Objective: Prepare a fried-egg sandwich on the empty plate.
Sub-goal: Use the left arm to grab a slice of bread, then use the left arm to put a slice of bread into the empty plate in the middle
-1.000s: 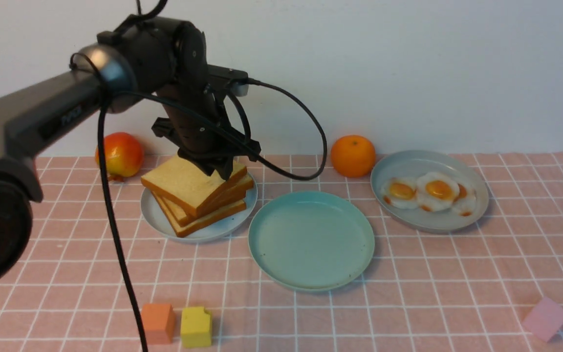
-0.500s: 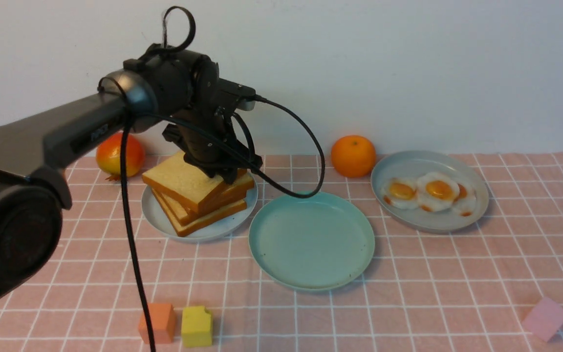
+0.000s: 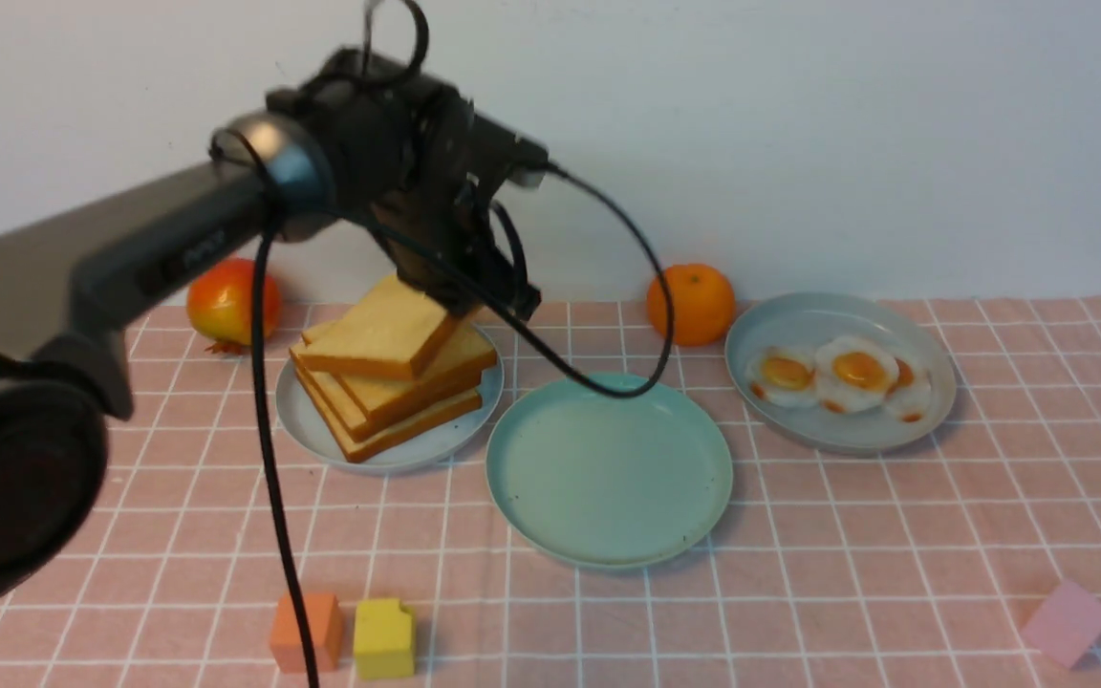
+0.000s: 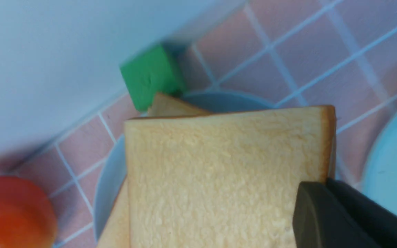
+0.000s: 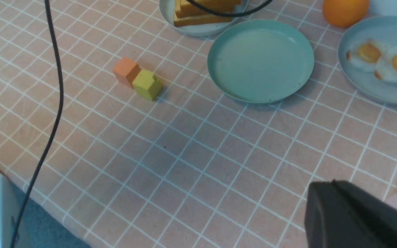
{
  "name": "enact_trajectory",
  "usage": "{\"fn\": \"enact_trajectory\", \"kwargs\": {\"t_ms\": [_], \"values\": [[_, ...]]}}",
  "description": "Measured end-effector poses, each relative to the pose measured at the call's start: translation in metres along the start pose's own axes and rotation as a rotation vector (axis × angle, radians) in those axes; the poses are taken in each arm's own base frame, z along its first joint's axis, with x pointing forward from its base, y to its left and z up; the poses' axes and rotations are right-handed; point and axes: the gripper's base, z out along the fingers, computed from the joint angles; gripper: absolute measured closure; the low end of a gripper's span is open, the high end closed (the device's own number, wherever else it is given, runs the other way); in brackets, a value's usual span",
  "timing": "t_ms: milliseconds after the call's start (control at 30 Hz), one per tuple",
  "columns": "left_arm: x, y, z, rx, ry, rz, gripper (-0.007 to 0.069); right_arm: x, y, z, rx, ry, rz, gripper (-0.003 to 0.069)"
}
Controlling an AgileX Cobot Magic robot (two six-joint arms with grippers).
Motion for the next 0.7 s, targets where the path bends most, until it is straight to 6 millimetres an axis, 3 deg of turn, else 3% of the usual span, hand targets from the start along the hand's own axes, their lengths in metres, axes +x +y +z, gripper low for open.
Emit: {"fn": "enact_trajectory", "kwargs": {"t_ms": [133,267,367,433,467,500,700], "values": [[-0.011,-0.01,-0.041,0.026,-0.056,0.025,0.0612,0.004,0.002,-0.009,0.017,-0.03,-0.015,0.0608],[-0.011,-0.032,-0.054,0.097,-0.045,0.073,0.0612,0.009,0.002,-0.018,0.048,-0.053,-0.032,0.0605],[-0.001,-0.068,-0.047,0.184,-0.006,0.134,0.0612,0.013,0.003,-0.025,0.057,-0.074,-0.035,0.0603],[0.011,-0.1,-0.033,0.241,0.029,0.178,0.0612,0.017,0.005,-0.031,0.06,-0.091,-0.024,0.0602],[0.011,-0.101,-0.032,0.243,0.03,0.182,0.0612,0.018,0.005,-0.031,0.06,-0.092,-0.023,0.0602],[0.018,-0.118,-0.022,0.266,0.045,0.203,0.0612,0.02,0.006,-0.034,0.06,-0.094,-0.025,0.0601],[0.023,-0.134,0.004,0.272,0.026,0.222,0.0612,0.022,0.007,-0.036,0.063,-0.092,-0.026,0.0596]]}}
